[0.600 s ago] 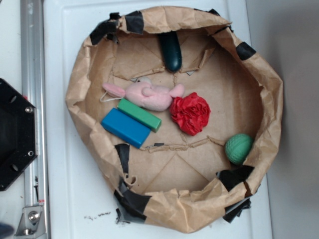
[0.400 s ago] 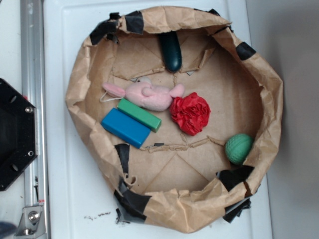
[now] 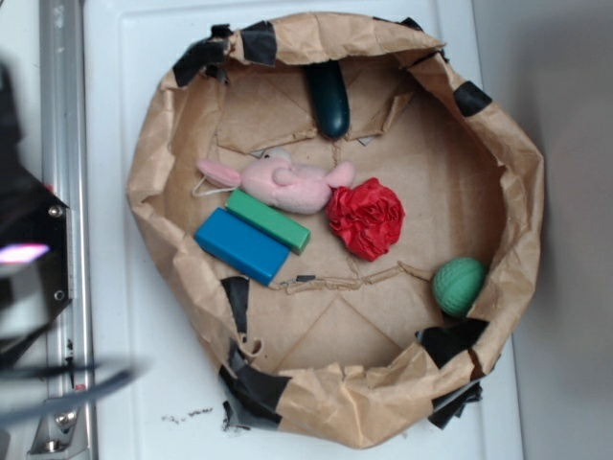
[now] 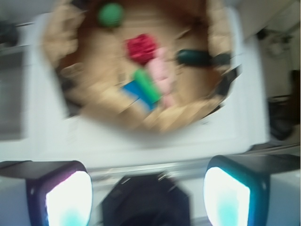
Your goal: Grab the red paper.
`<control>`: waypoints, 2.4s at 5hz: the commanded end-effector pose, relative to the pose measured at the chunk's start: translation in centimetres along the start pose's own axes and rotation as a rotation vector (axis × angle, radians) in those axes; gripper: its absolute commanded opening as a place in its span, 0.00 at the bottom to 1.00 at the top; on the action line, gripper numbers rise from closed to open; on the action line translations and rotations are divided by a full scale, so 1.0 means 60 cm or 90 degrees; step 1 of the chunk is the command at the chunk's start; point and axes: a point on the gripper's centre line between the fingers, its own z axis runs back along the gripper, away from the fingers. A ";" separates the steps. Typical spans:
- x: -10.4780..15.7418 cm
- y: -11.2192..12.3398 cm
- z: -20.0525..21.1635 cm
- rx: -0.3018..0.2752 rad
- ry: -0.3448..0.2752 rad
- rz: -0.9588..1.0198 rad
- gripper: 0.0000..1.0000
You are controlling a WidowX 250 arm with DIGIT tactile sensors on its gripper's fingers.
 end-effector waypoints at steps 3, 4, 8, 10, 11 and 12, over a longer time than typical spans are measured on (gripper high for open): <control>0.193 -0.042 -0.278 -0.207 -0.048 -0.218 1.00; 0.193 -0.085 -0.295 -0.222 -0.044 -0.263 1.00; 0.231 -0.157 -0.271 -0.165 -0.110 -0.334 1.00; 0.231 -0.141 -0.286 -0.145 -0.094 -0.307 0.00; 0.227 -0.113 -0.222 -0.155 -0.106 -0.255 0.00; 0.200 -0.060 -0.144 -0.174 -0.180 -0.177 0.00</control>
